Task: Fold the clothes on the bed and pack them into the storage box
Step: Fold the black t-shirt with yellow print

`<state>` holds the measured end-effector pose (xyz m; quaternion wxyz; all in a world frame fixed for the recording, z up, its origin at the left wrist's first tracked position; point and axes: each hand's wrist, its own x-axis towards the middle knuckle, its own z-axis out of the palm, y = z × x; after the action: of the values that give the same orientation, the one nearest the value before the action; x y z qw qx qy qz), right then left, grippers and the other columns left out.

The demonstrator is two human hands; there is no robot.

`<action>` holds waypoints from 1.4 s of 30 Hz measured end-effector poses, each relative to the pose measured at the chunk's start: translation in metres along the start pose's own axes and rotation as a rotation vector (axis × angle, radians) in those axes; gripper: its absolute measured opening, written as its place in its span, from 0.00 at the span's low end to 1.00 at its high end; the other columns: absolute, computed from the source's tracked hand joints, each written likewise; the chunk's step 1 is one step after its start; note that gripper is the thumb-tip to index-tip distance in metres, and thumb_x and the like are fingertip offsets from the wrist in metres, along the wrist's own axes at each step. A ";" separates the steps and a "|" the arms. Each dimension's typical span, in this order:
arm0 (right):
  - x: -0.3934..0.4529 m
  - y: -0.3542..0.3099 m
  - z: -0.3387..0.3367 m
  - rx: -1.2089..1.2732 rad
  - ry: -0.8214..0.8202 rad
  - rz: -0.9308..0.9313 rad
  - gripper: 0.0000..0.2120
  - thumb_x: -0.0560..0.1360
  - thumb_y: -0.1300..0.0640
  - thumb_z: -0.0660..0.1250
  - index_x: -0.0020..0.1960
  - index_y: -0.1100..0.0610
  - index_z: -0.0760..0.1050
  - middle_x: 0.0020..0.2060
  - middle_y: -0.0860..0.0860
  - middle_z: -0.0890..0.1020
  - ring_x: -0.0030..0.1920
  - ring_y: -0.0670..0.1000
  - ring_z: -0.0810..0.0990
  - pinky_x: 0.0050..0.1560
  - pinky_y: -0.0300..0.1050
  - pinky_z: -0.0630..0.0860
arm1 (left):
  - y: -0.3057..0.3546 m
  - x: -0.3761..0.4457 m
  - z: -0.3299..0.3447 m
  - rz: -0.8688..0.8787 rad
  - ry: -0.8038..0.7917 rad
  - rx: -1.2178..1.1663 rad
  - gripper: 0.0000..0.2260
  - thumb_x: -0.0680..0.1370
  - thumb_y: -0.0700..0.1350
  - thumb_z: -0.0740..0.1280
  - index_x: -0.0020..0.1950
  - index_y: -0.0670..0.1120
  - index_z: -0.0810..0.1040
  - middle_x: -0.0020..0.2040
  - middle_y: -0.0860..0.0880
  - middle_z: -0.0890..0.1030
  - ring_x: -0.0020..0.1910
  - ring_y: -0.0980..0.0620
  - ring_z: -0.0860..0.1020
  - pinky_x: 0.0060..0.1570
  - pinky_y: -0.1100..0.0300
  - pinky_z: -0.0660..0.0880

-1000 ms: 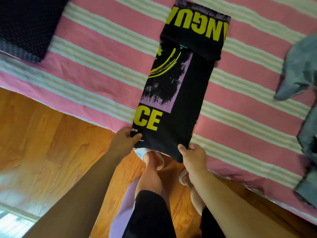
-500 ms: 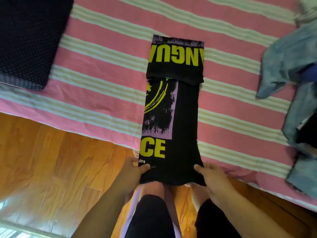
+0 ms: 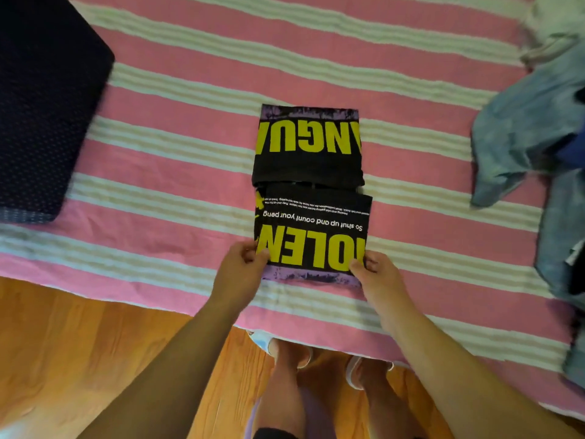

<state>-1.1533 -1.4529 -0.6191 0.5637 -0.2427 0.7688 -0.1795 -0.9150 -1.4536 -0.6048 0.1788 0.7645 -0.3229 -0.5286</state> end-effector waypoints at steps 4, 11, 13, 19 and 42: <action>-0.006 0.009 0.009 0.151 0.143 -0.069 0.10 0.79 0.58 0.69 0.60 0.55 0.77 0.50 0.48 0.85 0.51 0.48 0.84 0.53 0.47 0.80 | -0.016 0.002 0.014 0.007 0.079 0.022 0.10 0.83 0.52 0.65 0.53 0.46 0.79 0.47 0.44 0.82 0.48 0.43 0.80 0.48 0.49 0.76; -0.018 0.025 -0.003 -0.223 0.081 -0.154 0.05 0.81 0.53 0.67 0.52 0.53 0.81 0.43 0.48 0.84 0.46 0.52 0.82 0.48 0.50 0.78 | -0.035 -0.042 0.009 -0.264 0.143 -0.224 0.10 0.80 0.42 0.66 0.45 0.36 0.77 0.39 0.42 0.75 0.41 0.46 0.71 0.42 0.52 0.65; -0.023 0.032 -0.009 -0.287 0.075 -0.130 0.05 0.81 0.53 0.67 0.51 0.54 0.79 0.42 0.49 0.83 0.46 0.53 0.81 0.46 0.51 0.77 | -0.041 -0.055 0.011 -0.282 0.139 -0.212 0.10 0.80 0.42 0.66 0.46 0.35 0.78 0.41 0.38 0.77 0.42 0.46 0.73 0.42 0.52 0.66; -0.025 0.041 -0.015 -0.471 0.086 -0.095 0.14 0.79 0.49 0.69 0.61 0.54 0.73 0.51 0.47 0.81 0.54 0.53 0.80 0.54 0.51 0.78 | -0.045 -0.045 0.018 -0.047 0.172 0.072 0.12 0.79 0.51 0.67 0.52 0.42 0.80 0.49 0.47 0.80 0.50 0.45 0.78 0.48 0.52 0.74; 0.049 -0.043 0.003 -1.184 0.151 -0.933 0.23 0.79 0.48 0.66 0.71 0.57 0.72 0.63 0.55 0.75 0.64 0.58 0.72 0.65 0.55 0.70 | 0.022 0.041 0.016 0.841 0.185 1.060 0.24 0.71 0.41 0.74 0.66 0.43 0.75 0.64 0.40 0.72 0.63 0.37 0.70 0.59 0.43 0.69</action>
<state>-1.1556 -1.5159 -0.6346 0.1505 -0.7921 0.5910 0.0274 -0.9269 -1.4963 -0.6262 -0.0027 0.6003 -0.7912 -0.1171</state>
